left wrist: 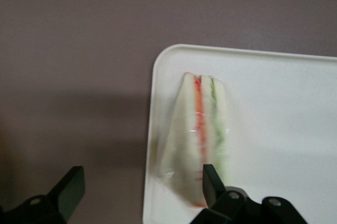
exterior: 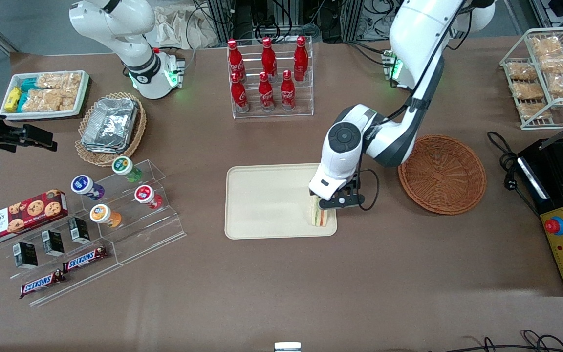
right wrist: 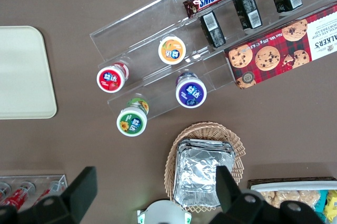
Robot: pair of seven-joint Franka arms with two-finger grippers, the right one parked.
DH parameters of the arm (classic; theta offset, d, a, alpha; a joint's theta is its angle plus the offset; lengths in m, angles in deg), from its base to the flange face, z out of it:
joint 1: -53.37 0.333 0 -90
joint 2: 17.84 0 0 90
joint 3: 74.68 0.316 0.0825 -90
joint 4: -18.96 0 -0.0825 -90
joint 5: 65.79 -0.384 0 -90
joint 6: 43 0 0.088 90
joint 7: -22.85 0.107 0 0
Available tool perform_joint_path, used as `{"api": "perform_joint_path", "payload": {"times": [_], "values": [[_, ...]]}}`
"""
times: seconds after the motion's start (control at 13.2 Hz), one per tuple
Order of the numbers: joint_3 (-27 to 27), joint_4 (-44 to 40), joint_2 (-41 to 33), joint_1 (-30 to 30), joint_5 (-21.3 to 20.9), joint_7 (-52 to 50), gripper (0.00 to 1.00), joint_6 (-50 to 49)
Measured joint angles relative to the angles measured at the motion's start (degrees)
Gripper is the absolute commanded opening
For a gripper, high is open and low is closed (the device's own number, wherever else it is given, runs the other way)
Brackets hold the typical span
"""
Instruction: Place sandwich from basket to tray
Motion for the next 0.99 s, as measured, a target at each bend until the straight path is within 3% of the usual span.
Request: {"api": "perform_joint_path", "payload": {"times": [0.76,0.99], "values": [[0.7,-6.2,-14.7,12.9,0.5,10.5,0.99,-17.8],[0.9,-9.6,-16.8,19.1,0.6,18.9,0.99,-21.4]]}}
